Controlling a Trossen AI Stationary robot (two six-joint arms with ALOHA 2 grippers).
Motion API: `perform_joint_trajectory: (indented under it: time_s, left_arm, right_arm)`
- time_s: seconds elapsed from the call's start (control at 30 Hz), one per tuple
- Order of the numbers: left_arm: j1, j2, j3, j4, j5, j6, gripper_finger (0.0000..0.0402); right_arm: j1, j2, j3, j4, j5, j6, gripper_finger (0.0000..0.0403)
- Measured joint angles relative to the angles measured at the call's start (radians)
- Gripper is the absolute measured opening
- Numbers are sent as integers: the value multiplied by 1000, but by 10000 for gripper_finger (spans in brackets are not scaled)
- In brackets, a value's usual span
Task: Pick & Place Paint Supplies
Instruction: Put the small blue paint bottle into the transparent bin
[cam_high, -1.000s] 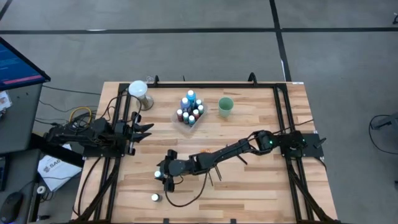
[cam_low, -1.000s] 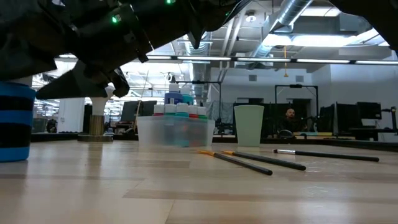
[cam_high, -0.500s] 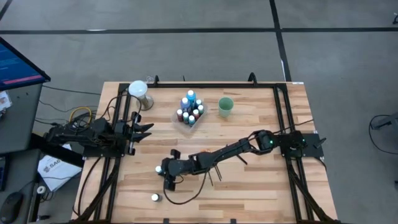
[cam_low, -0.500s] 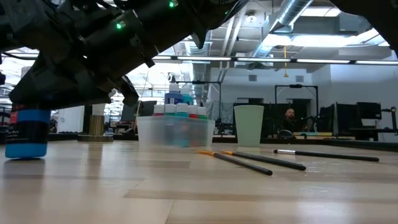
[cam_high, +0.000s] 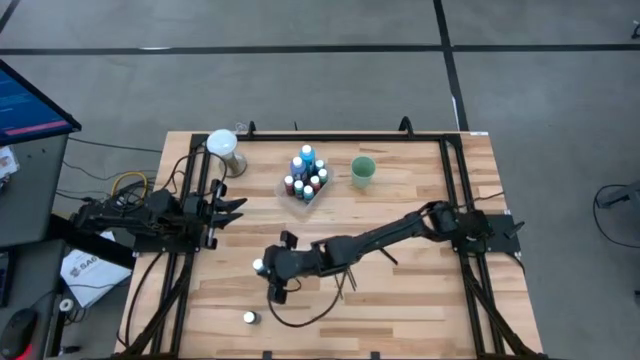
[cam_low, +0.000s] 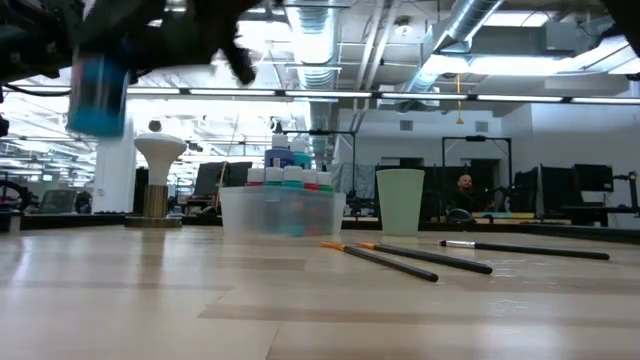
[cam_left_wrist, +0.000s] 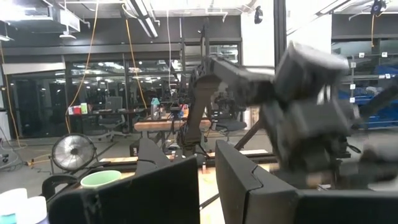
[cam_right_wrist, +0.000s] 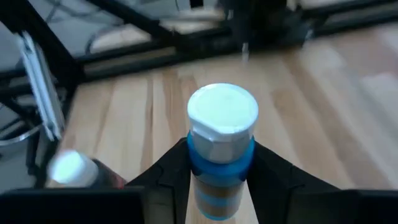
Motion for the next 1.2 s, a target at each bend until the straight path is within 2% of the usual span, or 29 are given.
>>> perform_joint_trajectory:
  time_s: [0.37, 0.63, 1.2]
  left_arm:
    - [0, 1, 0, 6, 0, 0, 1]
    - [0, 2, 0, 13, 0, 0, 1]
    - [0, 3, 0, 24, 0, 0, 1]
  right_arm:
    - [63, -196, 2, -83, 245, -1, 118]
    - [99, -239, 2, -43, 408, 39, 118]
    - [88, -239, 2, 3, 436, 7, 118]
